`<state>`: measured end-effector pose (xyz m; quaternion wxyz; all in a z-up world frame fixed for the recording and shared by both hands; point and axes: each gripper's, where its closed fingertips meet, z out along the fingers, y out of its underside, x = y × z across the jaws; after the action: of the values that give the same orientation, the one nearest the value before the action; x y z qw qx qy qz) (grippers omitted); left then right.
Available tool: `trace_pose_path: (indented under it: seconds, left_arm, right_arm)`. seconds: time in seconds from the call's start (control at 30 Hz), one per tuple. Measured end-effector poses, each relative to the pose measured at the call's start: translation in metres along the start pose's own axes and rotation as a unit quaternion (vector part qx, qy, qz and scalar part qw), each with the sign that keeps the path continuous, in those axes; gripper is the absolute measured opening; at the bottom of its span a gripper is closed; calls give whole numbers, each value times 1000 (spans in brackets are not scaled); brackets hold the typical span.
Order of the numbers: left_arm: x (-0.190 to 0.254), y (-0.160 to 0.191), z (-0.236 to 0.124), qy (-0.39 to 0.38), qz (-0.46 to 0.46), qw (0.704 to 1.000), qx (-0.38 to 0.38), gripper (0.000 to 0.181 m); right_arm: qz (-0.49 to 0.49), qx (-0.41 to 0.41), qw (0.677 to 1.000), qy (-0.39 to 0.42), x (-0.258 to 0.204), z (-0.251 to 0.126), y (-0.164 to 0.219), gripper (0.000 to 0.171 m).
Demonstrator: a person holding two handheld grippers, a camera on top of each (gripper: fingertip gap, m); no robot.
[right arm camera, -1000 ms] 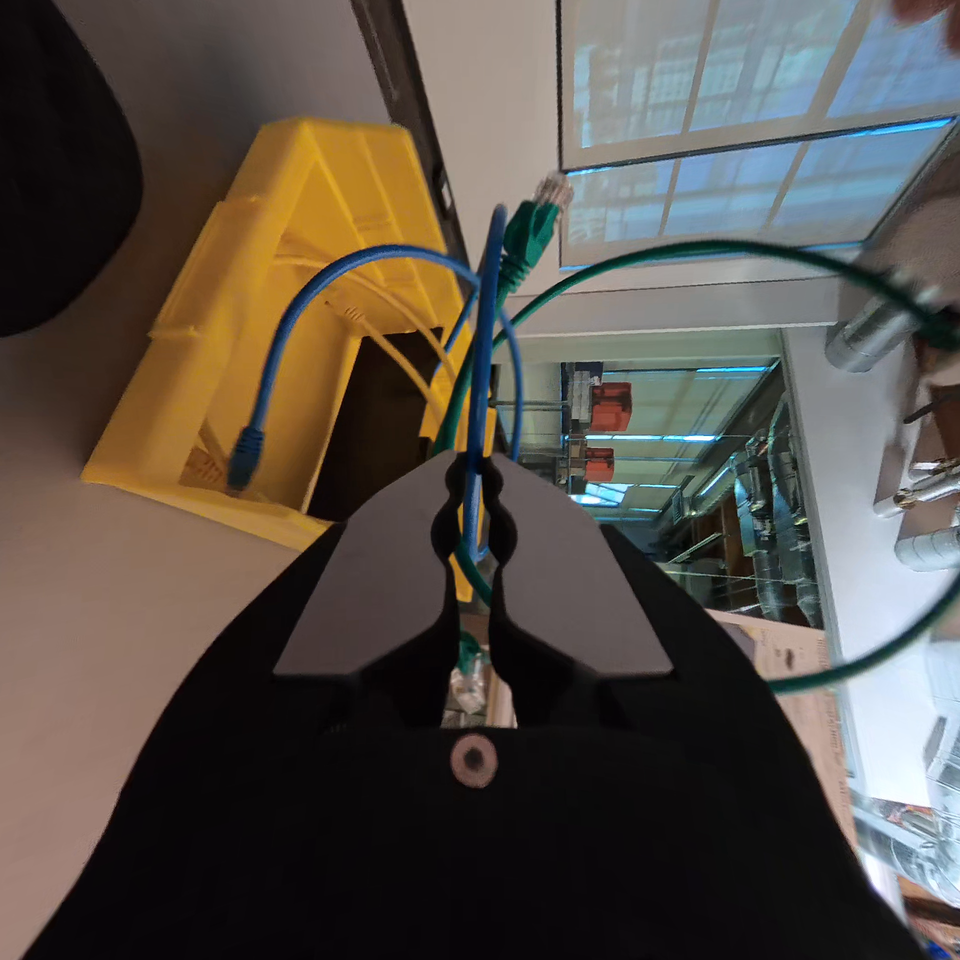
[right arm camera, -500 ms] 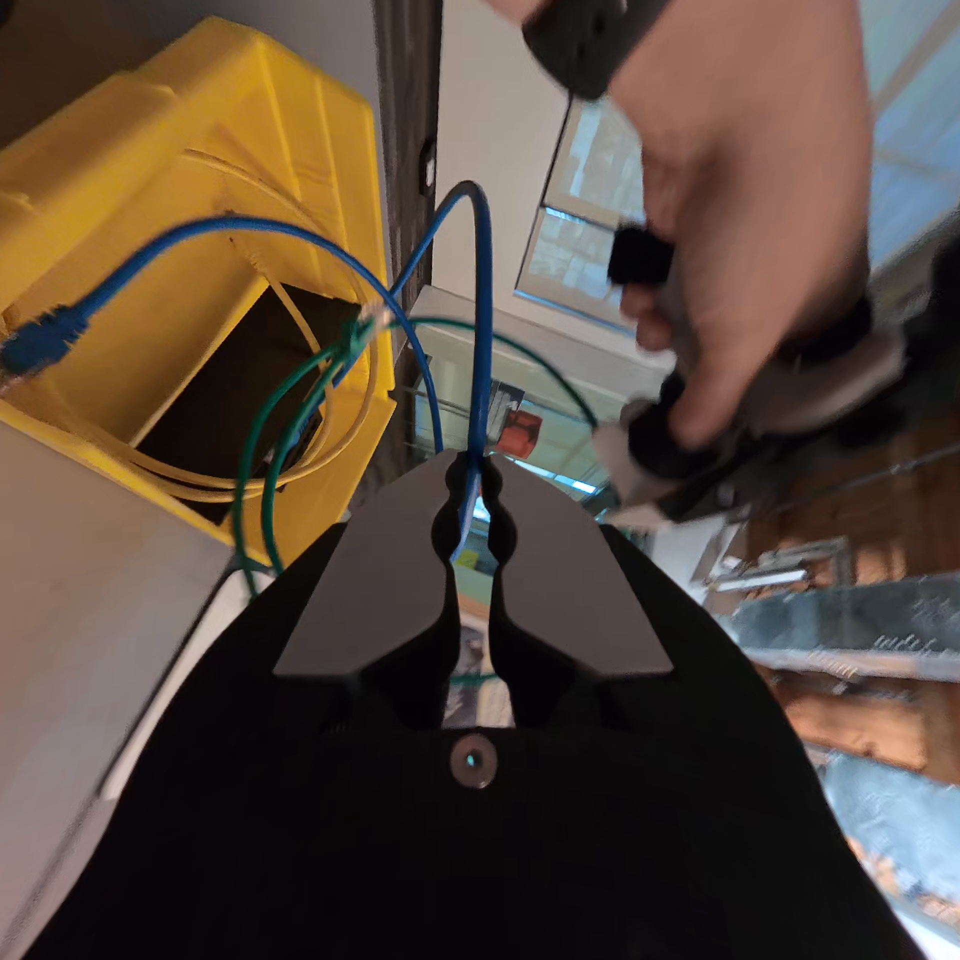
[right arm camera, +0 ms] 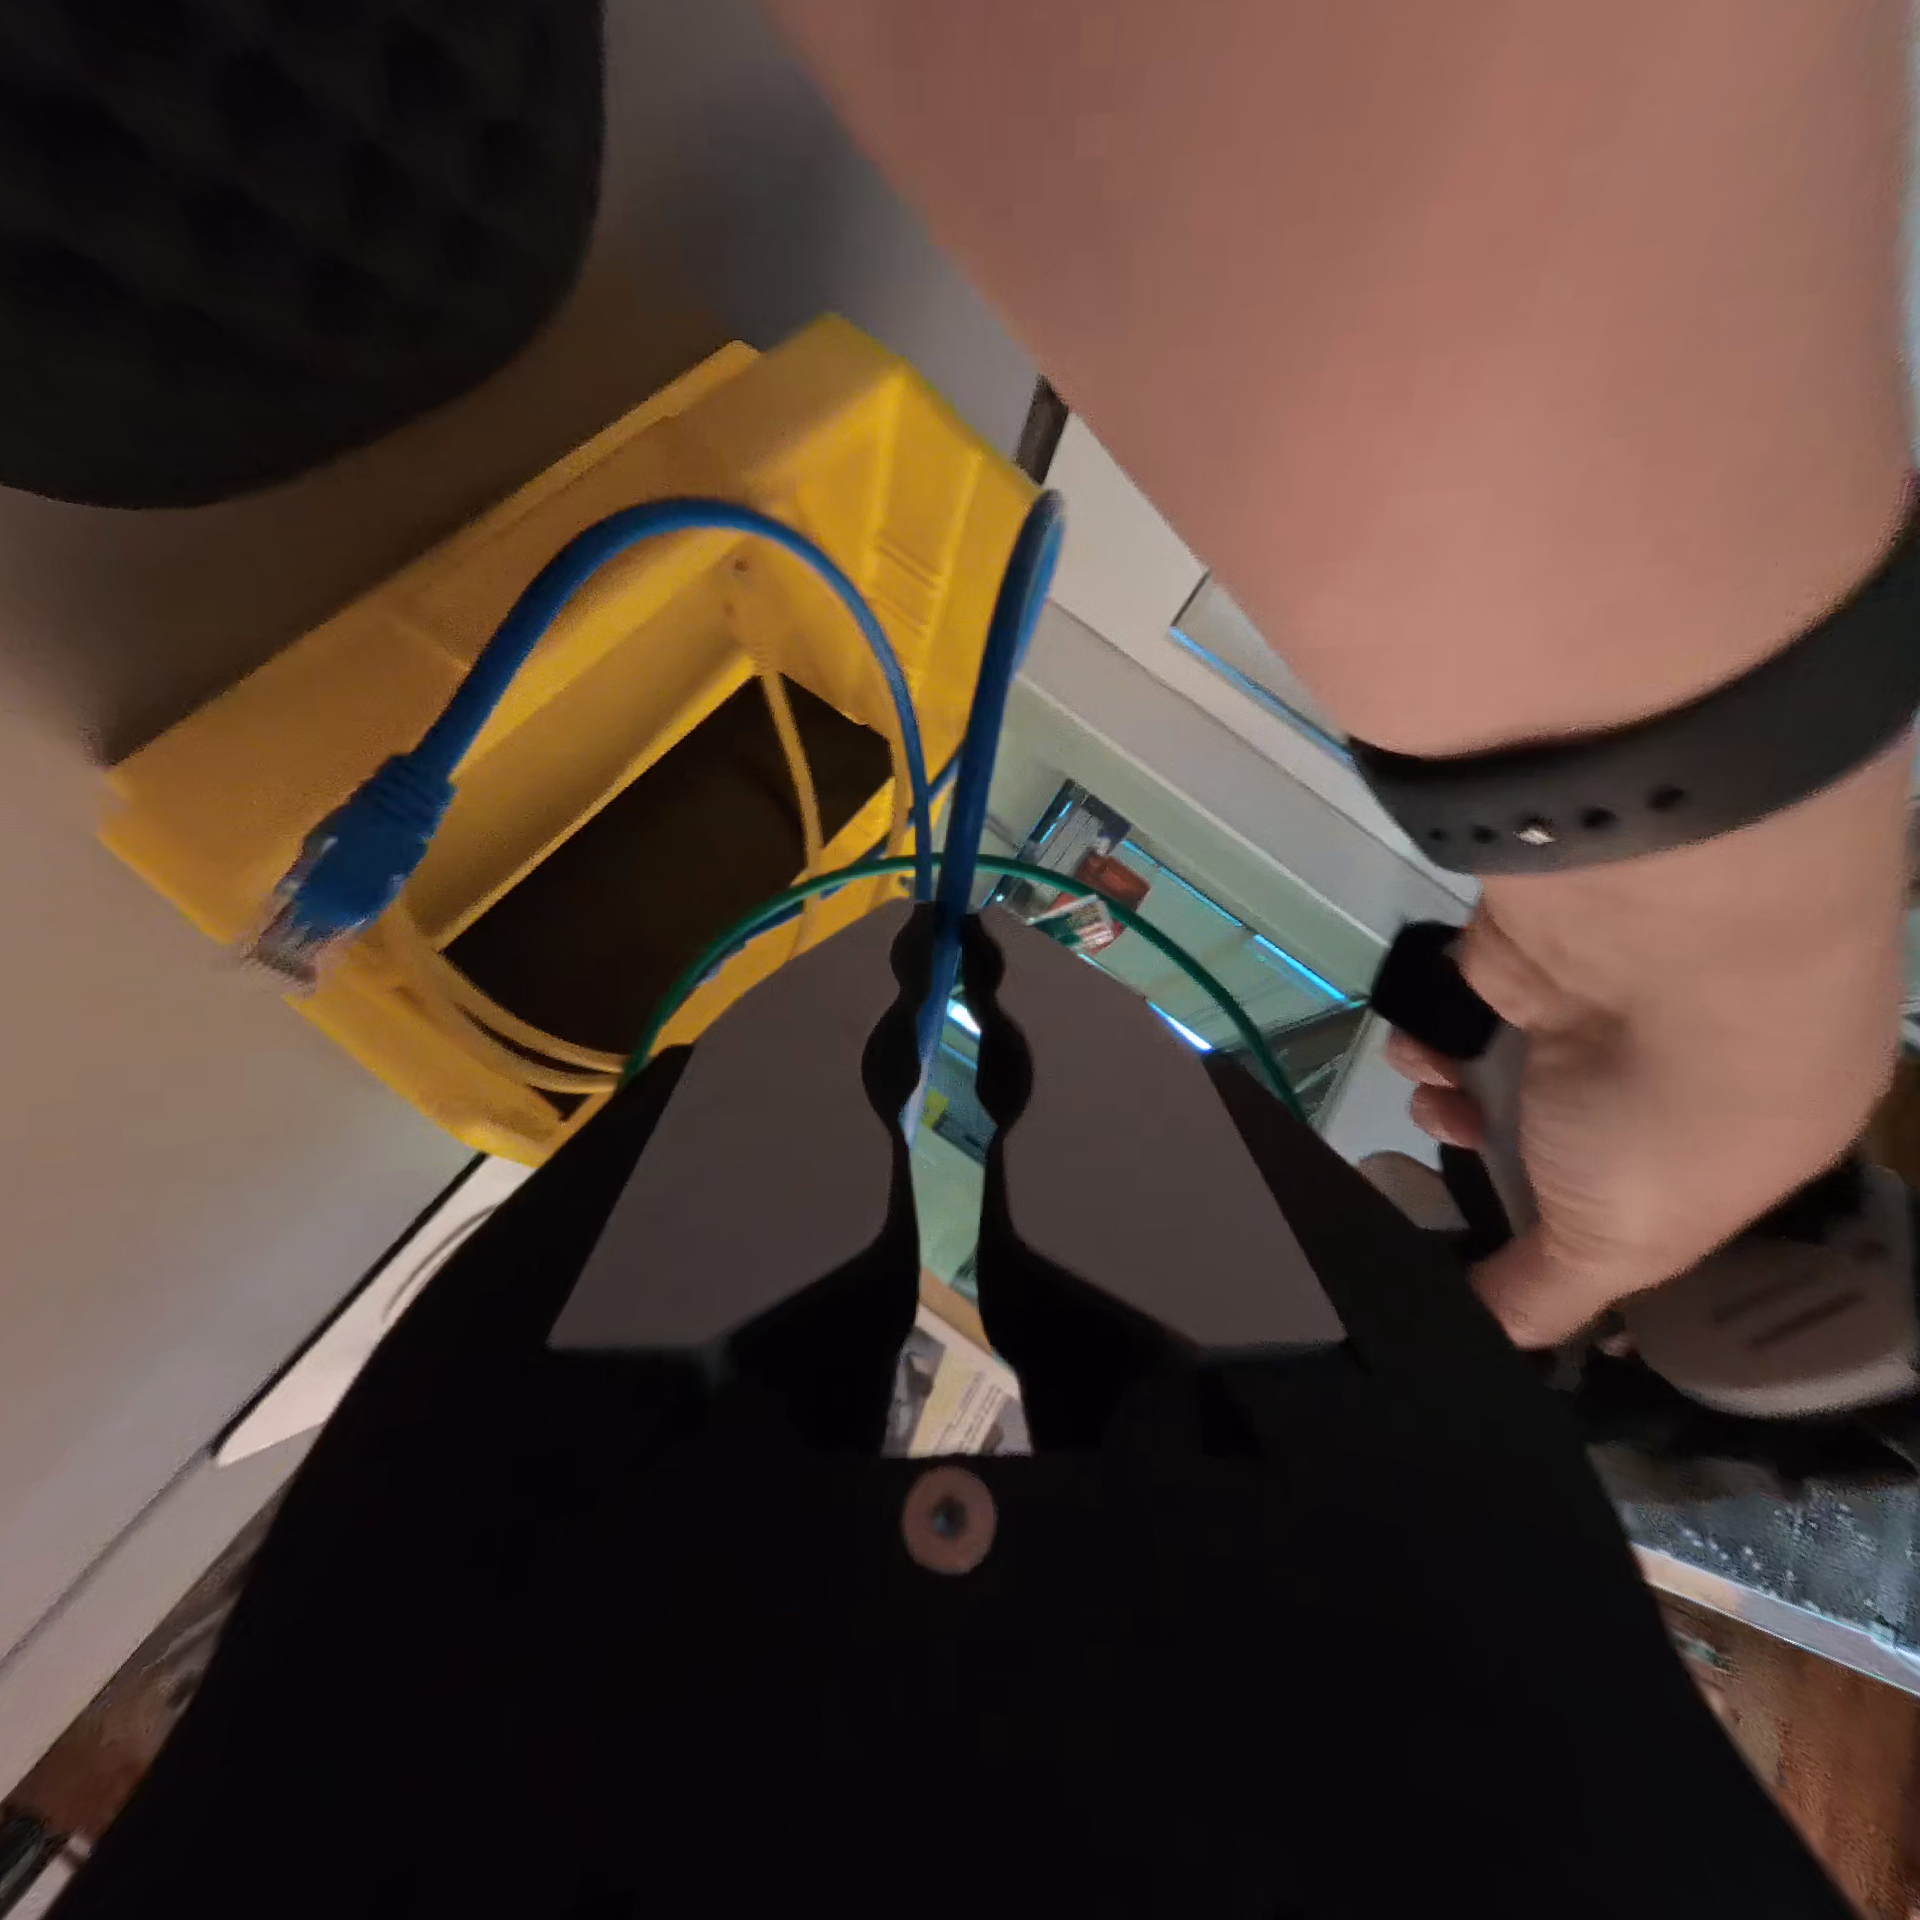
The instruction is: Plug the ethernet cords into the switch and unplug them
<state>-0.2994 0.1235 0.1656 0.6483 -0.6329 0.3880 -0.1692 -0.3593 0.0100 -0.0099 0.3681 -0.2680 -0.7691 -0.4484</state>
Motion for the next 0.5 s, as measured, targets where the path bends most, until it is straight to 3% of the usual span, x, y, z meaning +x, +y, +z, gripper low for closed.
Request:
trace_pose_path:
  seconds: [0.1,0.3,0.4,0.5]
  left_arm:
    - [-4,-3,-3,-9,-3,1000,9,9]
    - [-8,-6,-9,-12,-5,1000,21,9]
    - [-9,-7,-10,-7,-10,1000,25,9]
    - [-10,-10,-12,-6,-11,999,34,9]
  right_arm:
    - [19,-19,999,-42,-24,9,3,7]
    - [242,-27,967,-78,-37,-5,27,28]
    - [408,11,909,-78,-39,-24,54,33]
    - [604,51,795,-28,-35,-35,98,34]
